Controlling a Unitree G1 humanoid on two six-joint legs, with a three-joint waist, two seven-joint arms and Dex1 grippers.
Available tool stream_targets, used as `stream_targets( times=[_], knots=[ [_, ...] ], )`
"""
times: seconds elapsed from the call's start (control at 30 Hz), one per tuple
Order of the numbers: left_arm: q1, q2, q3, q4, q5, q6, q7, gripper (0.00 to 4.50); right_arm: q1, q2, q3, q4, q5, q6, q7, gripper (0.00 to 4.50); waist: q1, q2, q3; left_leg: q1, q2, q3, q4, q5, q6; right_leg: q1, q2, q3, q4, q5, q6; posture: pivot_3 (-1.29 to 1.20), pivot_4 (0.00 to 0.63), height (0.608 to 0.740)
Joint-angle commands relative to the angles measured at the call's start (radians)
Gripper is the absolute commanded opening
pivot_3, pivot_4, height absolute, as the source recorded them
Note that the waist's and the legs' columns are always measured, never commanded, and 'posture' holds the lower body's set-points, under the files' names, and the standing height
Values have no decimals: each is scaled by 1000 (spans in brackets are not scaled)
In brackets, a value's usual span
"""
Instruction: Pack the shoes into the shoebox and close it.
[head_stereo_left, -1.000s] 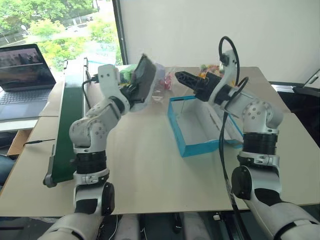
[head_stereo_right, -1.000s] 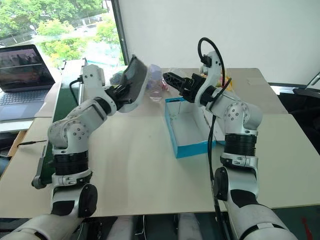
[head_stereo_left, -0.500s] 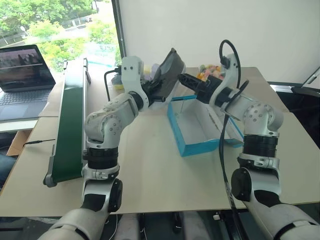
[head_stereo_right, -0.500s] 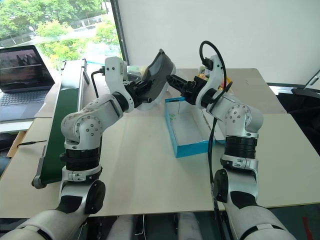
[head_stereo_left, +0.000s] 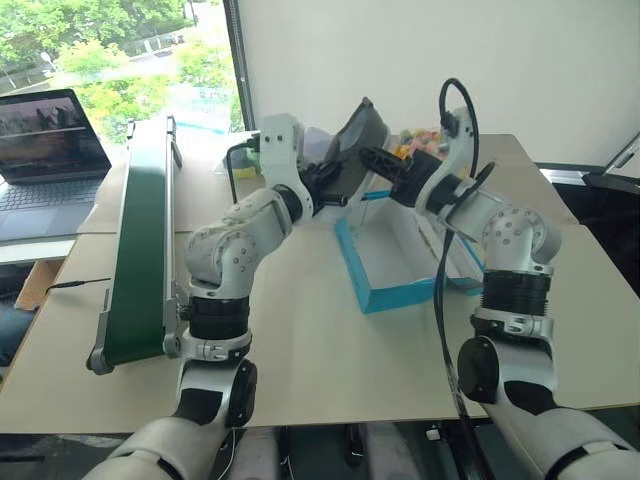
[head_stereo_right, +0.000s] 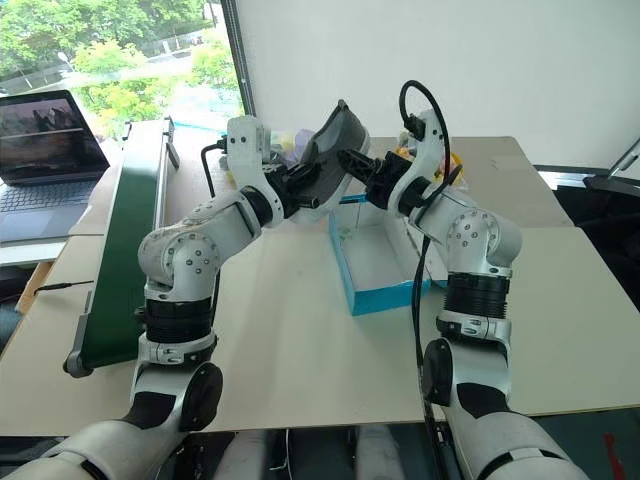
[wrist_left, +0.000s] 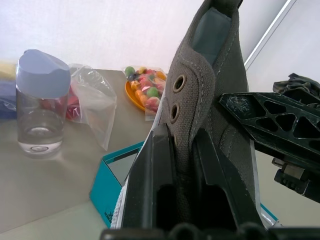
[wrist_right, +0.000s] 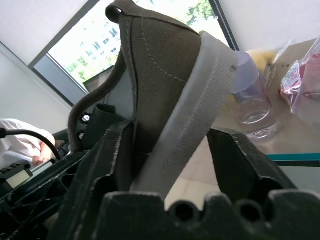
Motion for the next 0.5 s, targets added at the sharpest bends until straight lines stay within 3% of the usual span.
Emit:
stream_targets(
  times=[0.03, 0.1, 0.17, 0.23, 0.37, 0.4, 0.5],
  knots=[
    [-35, 4, 0, -38, -40, 42, -24, 0, -14, -4, -25, -24, 25, -41, -2, 1001, 0, 0, 0, 0, 0, 0, 0, 0, 0, 0, 0, 0, 0, 0, 0, 0, 150, 738],
    [-15, 36, -29, -46, -42, 79, -62, 0, -17, -2, -24, -17, 26, -48, -2, 527, -1, 0, 0, 0, 0, 0, 0, 0, 0, 0, 0, 0, 0, 0, 0, 0, 150, 738],
    [25, 96, -72, -57, -23, 105, -101, 0, -21, 1, -24, -11, 27, -58, 1, 383, -4, 0, 0, 0, 0, 0, 0, 0, 0, 0, 0, 0, 0, 0, 0, 0, 150, 738],
    [53, 141, -83, -71, -32, 115, -140, 951, -23, 0, -20, -7, 23, -68, 4, 350, -5, 0, 0, 1, 0, 0, 0, 0, 0, 0, 1, 0, 0, 0, 0, 0, 150, 738],
    [53, 254, -98, -94, -34, 113, -236, 2395, -35, -27, -5, 0, 0, -87, 3, 299, -2, 1, 1, 0, 1, 0, 0, 0, 0, 0, 1, 0, 0, 0, 0, 0, 150, 738],
    [52, 295, -103, -98, -37, 113, -275, 2621, -44, -43, -1, -4, 1, -80, 10, 294, -2, 1, 1, 0, 1, 0, 0, 0, 0, -1, 1, 0, 0, 0, 0, 0, 150, 738],
    [55, 382, -121, -108, -40, 90, -364, 2621, -73, -99, 17, -14, 5, -47, 37, 294, -2, 2, 1, 0, 1, 0, 0, 0, 0, -1, 1, 0, 0, 0, -1, 0, 150, 738]
  ],
)
